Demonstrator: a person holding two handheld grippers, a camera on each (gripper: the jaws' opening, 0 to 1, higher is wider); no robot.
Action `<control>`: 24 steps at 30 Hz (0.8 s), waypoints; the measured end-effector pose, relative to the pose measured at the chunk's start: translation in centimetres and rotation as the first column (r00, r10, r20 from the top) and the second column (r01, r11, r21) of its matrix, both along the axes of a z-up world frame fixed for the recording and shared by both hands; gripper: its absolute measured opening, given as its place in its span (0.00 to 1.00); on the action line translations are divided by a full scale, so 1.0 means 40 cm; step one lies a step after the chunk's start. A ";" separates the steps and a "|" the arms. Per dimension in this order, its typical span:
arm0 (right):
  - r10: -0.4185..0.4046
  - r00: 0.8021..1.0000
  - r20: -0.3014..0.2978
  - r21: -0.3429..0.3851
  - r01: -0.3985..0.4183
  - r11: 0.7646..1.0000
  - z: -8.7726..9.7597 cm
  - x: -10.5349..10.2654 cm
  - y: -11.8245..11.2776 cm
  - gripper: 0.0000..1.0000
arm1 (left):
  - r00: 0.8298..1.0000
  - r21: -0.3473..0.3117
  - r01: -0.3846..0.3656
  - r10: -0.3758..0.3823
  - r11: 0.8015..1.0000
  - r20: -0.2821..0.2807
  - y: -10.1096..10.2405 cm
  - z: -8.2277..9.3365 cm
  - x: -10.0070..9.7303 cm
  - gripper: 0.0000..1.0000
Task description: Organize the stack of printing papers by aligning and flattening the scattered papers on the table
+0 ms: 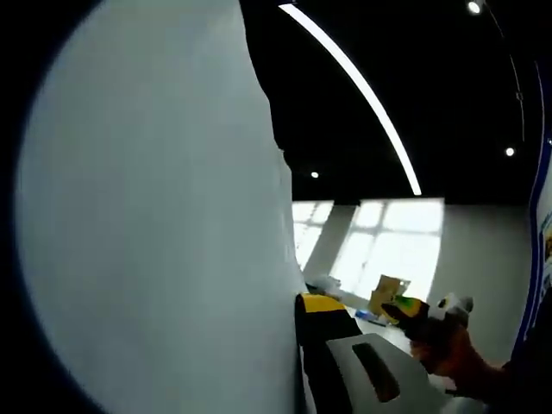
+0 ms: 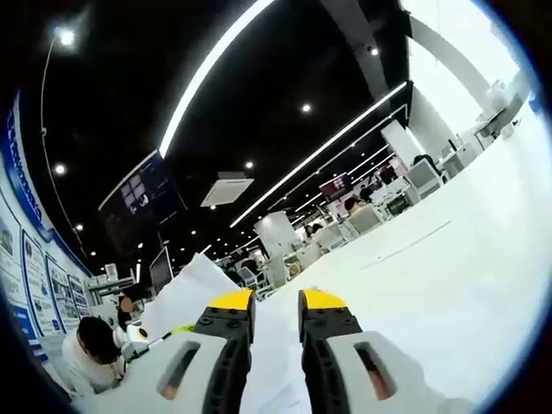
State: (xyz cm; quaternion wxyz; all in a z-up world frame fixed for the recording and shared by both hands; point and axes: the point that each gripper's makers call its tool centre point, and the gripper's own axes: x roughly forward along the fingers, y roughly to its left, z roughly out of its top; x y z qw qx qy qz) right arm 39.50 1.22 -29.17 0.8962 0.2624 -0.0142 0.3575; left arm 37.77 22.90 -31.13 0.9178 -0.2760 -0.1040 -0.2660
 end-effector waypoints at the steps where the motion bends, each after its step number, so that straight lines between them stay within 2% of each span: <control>1: -0.004 1.000 -0.002 -0.003 0.004 1.000 -0.002 0.002 -0.002 0.19 | 1.000 -0.001 0.001 -0.001 1.000 0.000 0.000 0.000 0.000 0.06; 22: -0.029 0.999 -0.037 -0.078 0.026 0.997 -0.028 0.014 -0.027 0.42 | 1.000 -0.002 0.000 0.000 1.000 -0.003 0.001 0.001 0.001 0.06; 23: -0.034 0.998 -0.046 -0.124 0.028 0.992 -0.032 0.013 -0.035 0.43 | 1.000 -0.004 0.000 0.000 1.000 -0.006 0.001 0.000 0.001 0.06; 24: -0.035 0.998 -0.046 -0.132 0.029 0.991 -0.033 0.013 -0.036 0.44 | 1.000 -0.005 0.000 0.000 1.000 -0.008 0.001 -0.001 0.002 0.06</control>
